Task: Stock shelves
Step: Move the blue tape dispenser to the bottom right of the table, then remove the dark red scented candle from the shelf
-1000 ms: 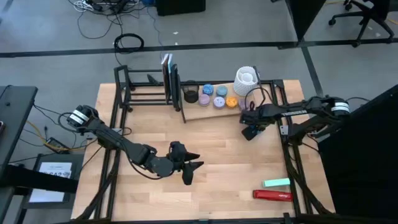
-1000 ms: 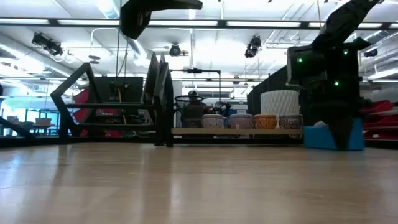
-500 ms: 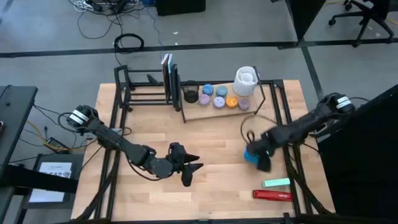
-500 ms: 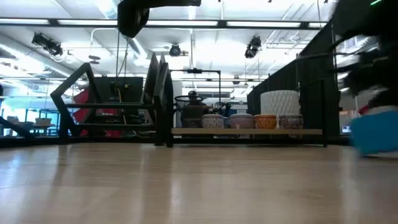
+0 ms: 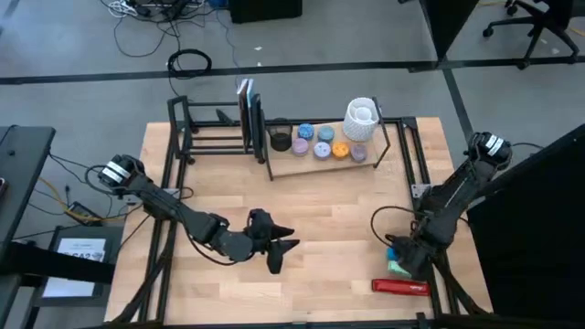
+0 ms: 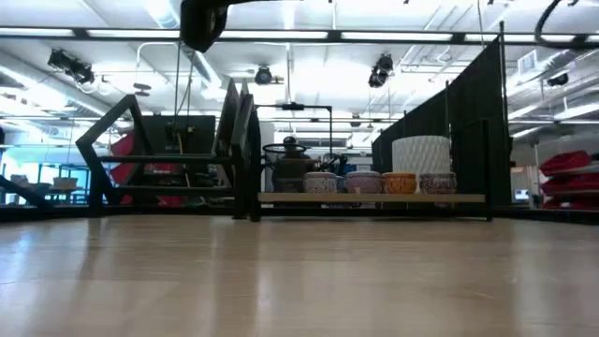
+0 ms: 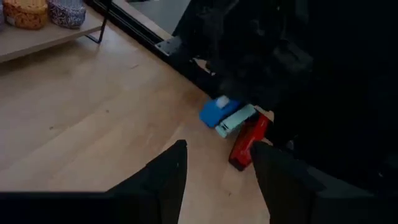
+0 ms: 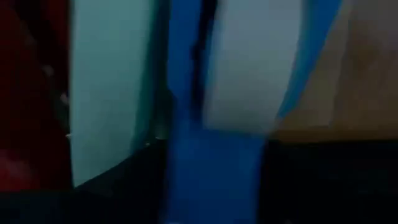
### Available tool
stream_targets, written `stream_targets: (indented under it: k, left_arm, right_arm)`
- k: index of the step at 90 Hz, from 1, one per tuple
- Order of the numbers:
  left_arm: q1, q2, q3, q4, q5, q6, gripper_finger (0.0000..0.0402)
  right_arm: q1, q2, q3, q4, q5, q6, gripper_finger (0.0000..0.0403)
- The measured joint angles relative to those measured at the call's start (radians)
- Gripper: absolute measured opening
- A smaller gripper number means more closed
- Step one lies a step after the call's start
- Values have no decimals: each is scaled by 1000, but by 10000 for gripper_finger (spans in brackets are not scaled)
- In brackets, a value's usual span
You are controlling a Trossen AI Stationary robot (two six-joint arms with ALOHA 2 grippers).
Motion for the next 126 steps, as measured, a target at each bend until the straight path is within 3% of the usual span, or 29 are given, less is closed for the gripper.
stream_targets:
  k: [13,31,42,53,76,87,102,126]
  left_arm:
    - [2,0,0,7,-1,10,163]
    - [9,0,0,7,-1,13,163]
    - [10,0,0,6,-1,13,163]
    - [9,0,0,6,-5,13,163]
    - [29,0,0,6,-18,13,163]
    - [34,0,0,7,-17,13,163]
    - [35,0,0,6,-17,13,163]
    - [23,0,0,8,-17,13,163]
  right_arm:
    - [-29,0,109,-167,105,-21,318]
    - [-112,0,310,-379,340,-92,324]
    - [-232,0,397,-395,501,-172,322]
    - [-426,0,432,-338,580,-336,322]
    - [-989,20,433,-178,590,-640,310]
    - [-1191,62,434,-126,561,-765,308]
    - [-1329,148,434,-82,540,-845,312]
    - [-1436,291,437,-62,503,-957,344]
